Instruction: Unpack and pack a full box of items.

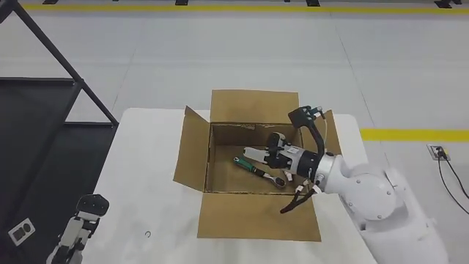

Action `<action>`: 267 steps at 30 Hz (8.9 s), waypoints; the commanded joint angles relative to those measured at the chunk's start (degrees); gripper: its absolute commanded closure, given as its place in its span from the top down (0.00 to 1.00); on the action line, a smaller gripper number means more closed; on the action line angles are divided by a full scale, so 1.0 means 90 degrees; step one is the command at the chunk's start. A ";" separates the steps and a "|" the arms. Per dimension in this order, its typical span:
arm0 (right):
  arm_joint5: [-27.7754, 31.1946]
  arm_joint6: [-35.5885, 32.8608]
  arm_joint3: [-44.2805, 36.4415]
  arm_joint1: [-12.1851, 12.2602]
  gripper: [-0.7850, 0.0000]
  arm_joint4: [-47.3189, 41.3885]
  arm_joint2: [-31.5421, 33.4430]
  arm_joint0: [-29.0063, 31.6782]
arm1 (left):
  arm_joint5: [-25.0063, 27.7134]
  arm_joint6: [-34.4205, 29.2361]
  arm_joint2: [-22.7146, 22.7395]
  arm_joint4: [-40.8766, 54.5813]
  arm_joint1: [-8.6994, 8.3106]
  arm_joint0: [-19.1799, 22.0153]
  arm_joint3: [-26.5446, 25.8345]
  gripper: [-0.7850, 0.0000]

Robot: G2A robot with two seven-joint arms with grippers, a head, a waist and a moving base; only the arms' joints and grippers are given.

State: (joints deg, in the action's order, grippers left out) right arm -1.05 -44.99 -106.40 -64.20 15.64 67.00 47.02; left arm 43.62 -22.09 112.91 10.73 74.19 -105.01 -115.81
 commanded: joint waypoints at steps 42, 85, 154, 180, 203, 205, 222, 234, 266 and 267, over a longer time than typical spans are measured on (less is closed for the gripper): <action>0.0369 -0.2289 0.4670 -0.1331 1.00 0.2663 -0.4125 -0.3730 | -0.0325 0.0046 0.0027 0.0674 -0.0016 -0.0060 -0.0216 1.00; 0.2692 -0.1815 0.8663 -0.3114 0.44 0.3207 -0.5159 -0.4430 | -0.0744 -0.0124 -0.0005 0.1513 -0.0048 0.0353 -0.0148 1.00; 0.1002 -0.3476 -0.0169 -0.1007 0.00 0.5957 -0.1067 -0.1032 | -0.0814 -0.0387 -0.0185 0.1577 -0.0055 0.0471 -0.0011 1.00; -0.0601 -0.4516 -0.1766 -0.0620 0.00 0.4954 0.3730 0.1040 | -0.1394 0.0015 -0.0717 0.0818 -0.0047 0.0824 -0.0059 1.00; 0.0161 -0.4323 0.2999 -0.0418 0.00 0.5039 0.3007 0.0328 | -0.1404 0.0032 -0.0722 0.0809 -0.0046 0.0829 -0.0059 1.00; 0.0224 -0.4232 0.3248 -0.0409 0.00 0.4963 0.2969 0.0232 | -0.1404 0.0032 -0.0722 0.0809 -0.0046 0.0829 -0.0059 1.00; 0.0568 -0.3758 0.4829 -0.0313 0.00 0.4769 0.2589 -0.0438 | -0.1404 0.0032 -0.0722 0.0809 -0.0046 0.0829 -0.0059 1.00; 0.0501 -0.3686 0.4891 -0.0228 0.38 0.4619 0.2505 -0.0469 | -0.1404 0.0032 -0.0722 0.0809 -0.0046 0.0829 -0.0059 1.00; -0.0409 -0.3992 -0.1546 -0.0144 0.74 0.5079 0.0623 -0.1063 | -0.1404 0.0179 -0.0586 0.0992 -0.0045 0.0733 -0.0050 1.00; -0.0426 -0.4011 -0.1345 -0.0182 0.75 0.5087 0.0323 -0.1254 | -0.1392 0.0183 -0.0566 0.1012 -0.0046 0.0720 -0.0045 1.00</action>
State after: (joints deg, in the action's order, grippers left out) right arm -4.61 -80.86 -120.70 -65.50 61.21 73.40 37.94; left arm 30.99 -20.47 107.62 19.66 73.78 -98.39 -116.26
